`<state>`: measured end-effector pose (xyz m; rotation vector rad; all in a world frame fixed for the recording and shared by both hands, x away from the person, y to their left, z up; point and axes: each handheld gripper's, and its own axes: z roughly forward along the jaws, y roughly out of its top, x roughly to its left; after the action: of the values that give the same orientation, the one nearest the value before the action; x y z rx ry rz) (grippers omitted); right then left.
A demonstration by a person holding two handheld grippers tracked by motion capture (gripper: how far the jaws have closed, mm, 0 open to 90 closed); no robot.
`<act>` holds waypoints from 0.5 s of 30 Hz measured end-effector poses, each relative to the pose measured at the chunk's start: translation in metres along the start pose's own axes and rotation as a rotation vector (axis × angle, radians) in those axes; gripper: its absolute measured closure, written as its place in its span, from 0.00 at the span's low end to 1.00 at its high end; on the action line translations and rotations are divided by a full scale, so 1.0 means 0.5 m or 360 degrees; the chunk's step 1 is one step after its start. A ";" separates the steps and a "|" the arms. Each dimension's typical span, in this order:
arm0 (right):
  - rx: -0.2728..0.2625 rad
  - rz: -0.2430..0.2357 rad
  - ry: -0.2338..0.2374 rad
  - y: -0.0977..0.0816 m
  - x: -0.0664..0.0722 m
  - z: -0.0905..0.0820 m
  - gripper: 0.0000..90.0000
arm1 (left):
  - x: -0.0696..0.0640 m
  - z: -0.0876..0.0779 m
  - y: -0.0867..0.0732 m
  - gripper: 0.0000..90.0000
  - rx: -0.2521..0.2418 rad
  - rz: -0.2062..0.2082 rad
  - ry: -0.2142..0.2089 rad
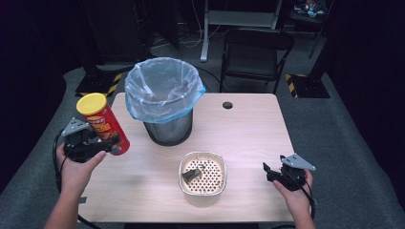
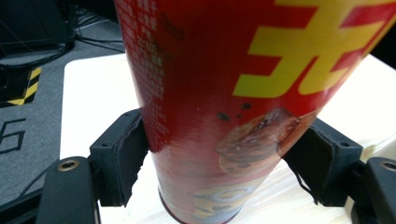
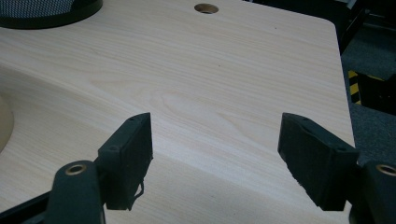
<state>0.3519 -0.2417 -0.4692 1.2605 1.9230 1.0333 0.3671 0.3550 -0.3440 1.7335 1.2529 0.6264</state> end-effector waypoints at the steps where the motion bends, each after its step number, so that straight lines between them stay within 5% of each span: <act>1: 0.0002 0.0014 -0.0005 0.000 0.000 -0.001 0.29 | -0.004 -0.003 0.006 0.27 0.0000 0.0006 -0.0006; 15: 0.0005 -0.0001 0.0018 -0.001 0.003 0.002 0.29 | -0.069 -0.034 0.117 0.27 0.0011 0.0080 -0.0109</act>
<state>0.3521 -0.2400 -0.4704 1.2582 1.9342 1.0391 0.3693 0.3230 -0.2817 1.7820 1.1686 0.5879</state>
